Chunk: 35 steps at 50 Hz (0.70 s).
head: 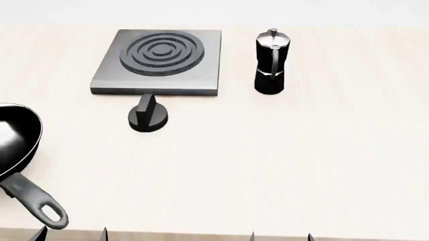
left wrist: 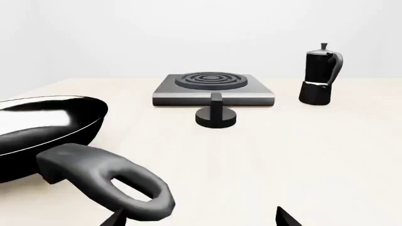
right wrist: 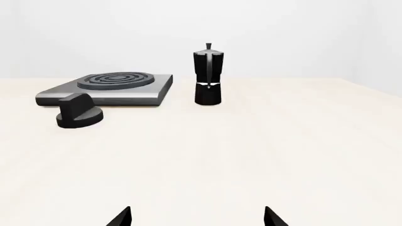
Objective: Turn on the stove.
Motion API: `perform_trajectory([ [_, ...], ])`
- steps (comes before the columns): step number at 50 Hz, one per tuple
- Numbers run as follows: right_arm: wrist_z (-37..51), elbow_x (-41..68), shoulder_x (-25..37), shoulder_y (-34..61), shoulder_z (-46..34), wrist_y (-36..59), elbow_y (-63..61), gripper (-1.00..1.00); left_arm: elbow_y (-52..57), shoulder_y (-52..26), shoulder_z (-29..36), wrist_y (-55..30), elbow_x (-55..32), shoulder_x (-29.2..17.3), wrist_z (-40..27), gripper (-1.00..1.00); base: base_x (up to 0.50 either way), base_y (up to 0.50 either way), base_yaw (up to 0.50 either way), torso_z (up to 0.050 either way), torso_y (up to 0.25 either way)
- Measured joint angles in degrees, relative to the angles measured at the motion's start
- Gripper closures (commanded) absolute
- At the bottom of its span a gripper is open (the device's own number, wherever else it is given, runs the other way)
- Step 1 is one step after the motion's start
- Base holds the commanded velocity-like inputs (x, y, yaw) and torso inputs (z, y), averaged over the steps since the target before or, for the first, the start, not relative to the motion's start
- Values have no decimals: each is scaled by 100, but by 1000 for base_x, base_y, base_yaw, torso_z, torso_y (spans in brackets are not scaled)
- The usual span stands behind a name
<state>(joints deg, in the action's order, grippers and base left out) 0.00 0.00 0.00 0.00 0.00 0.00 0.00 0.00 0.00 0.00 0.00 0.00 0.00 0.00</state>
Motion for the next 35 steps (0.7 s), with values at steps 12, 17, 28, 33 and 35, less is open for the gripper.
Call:
perform_trajectory([
  [12,174,131,136,0,-169,18,3,-100,6,-2,163,-38,-121,-136,-176,-100,0,0,0,0,0],
  [17,231,159,217,-36,-272,78,-116,-100,99,31,256,-84,-151,-210,-247,-100,0,0,0,0,0],
  [28,383,42,420,-136,-507,766,-982,-100,764,167,485,-438,-36,-369,-436,-100,0,0,0,0,0],
  [33,432,-51,505,-152,-623,1176,-1458,-100,1124,201,546,-675,-18,-428,-505,-100,0,0,0,0,0],
  [35,446,-78,535,-153,-661,1342,-1657,-100,1276,210,566,-778,-15,-452,-527,-100,0,0,0,0,0],
])
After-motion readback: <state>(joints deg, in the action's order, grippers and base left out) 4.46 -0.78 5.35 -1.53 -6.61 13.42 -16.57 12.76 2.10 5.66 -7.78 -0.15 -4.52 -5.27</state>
